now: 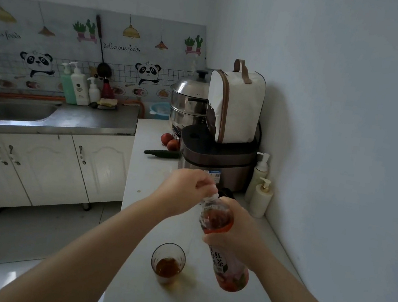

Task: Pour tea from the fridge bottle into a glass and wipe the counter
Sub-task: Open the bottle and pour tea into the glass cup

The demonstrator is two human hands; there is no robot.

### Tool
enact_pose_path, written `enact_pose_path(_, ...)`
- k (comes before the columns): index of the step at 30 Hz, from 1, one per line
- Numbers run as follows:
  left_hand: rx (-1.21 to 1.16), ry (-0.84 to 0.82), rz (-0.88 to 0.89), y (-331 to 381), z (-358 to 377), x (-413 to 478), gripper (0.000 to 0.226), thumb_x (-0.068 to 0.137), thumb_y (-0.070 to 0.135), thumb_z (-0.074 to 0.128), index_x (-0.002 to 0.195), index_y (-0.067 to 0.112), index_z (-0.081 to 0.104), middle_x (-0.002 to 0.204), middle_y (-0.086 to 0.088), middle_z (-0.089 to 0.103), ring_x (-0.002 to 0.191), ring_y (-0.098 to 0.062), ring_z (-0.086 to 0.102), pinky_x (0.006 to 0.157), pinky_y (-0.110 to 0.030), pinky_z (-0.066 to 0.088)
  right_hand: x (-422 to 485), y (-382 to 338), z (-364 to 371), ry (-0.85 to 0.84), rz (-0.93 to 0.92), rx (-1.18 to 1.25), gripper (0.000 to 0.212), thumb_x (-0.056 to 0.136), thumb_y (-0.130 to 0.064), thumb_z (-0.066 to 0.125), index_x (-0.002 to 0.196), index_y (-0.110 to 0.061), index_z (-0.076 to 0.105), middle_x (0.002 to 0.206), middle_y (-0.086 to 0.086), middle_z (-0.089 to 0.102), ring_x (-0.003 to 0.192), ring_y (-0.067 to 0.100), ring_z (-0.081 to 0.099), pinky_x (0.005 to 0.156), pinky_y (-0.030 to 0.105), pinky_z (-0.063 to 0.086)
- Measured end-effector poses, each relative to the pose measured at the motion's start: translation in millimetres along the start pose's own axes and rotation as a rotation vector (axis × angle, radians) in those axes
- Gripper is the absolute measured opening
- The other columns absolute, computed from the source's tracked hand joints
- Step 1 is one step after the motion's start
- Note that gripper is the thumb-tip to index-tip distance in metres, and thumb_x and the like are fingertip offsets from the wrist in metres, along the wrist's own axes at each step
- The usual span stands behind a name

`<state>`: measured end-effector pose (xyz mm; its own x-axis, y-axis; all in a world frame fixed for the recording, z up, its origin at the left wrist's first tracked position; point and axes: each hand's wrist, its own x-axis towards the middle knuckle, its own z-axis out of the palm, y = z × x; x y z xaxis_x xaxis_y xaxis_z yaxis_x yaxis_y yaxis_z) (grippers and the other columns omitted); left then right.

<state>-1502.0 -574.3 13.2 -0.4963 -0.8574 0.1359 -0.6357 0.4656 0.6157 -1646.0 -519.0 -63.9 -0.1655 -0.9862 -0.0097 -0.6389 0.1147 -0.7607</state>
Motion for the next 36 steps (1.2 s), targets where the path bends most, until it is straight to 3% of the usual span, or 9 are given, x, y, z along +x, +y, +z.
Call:
enact_pose_path(5,-0.028,-0.183,0.079,-4,-7,3,0.041,0.091,0.011,0.056,0.128,0.025,0.052,0.131,0.004,0.055,0.118,-0.010,0.052,0.090,-0.016,0.039,0,4,0,-0.010,0.003,0.038,0.082,0.051,-0.036,0.079,0.123,-0.039,0.040,0.114,-0.004,0.053,0.100,0.014,0.056,0.089,0.039,0.053)
enact_pose_path(8,-0.047,-0.110,0.036,0,-5,2,0.050,0.088,0.030,0.060,0.134,0.024,0.044,0.132,0.002,0.055,0.116,-0.013,0.053,0.089,-0.021,0.043,2,1,-1,-0.006,-0.011,0.042,0.081,0.052,-0.034,0.079,0.123,-0.038,0.040,0.115,-0.005,0.054,0.101,0.013,0.056,0.089,0.037,0.051)
enact_pose_path(10,0.055,-0.021,0.005,3,-3,2,0.042,0.089,0.042,0.055,0.124,0.020,0.053,0.119,-0.001,0.061,0.106,-0.016,0.057,0.088,-0.029,0.049,1,-1,-2,-0.006,-0.030,0.029,0.079,0.056,-0.031,0.080,0.124,-0.037,0.040,0.115,-0.005,0.052,0.101,0.011,0.054,0.087,0.030,0.048)
enact_pose_path(14,0.155,-0.033,-0.012,7,-1,2,0.032,0.093,0.038,0.049,0.108,0.015,0.065,0.107,-0.005,0.066,0.096,-0.017,0.059,0.084,-0.030,0.048,2,-1,-2,0.000,-0.040,0.027,0.080,0.055,-0.032,0.080,0.125,-0.036,0.040,0.114,-0.006,0.050,0.100,0.011,0.052,0.088,0.033,0.049)
enact_pose_path(21,0.298,-0.081,0.166,3,-2,0,0.026,0.097,0.019,0.045,0.118,0.016,0.060,0.118,-0.002,0.059,0.113,-0.016,0.052,0.090,-0.023,0.039,1,5,3,-0.018,-0.024,0.059,0.080,0.048,-0.040,0.078,0.119,-0.042,0.041,0.113,-0.008,0.053,0.101,0.011,0.054,0.089,0.039,0.051)
enact_pose_path(31,0.131,0.011,0.052,-12,16,-3,0.046,0.095,0.029,0.050,0.139,0.027,0.039,0.143,0.003,0.044,0.129,-0.015,0.043,0.103,-0.029,0.039,-8,14,-7,0.129,-0.015,0.169,0.071,0.052,-0.030,0.080,0.112,-0.044,0.045,0.107,-0.009,0.057,0.099,0.013,0.057,0.088,0.042,0.051)
enact_pose_path(36,0.286,-0.128,-0.016,-18,24,-3,0.049,0.092,0.035,0.053,0.139,0.025,0.039,0.144,0.002,0.043,0.129,-0.017,0.043,0.105,-0.032,0.040,-17,27,-15,0.185,0.008,0.170,0.072,0.055,-0.026,0.081,0.115,-0.043,0.044,0.109,-0.007,0.056,0.099,0.014,0.057,0.083,0.036,0.051)
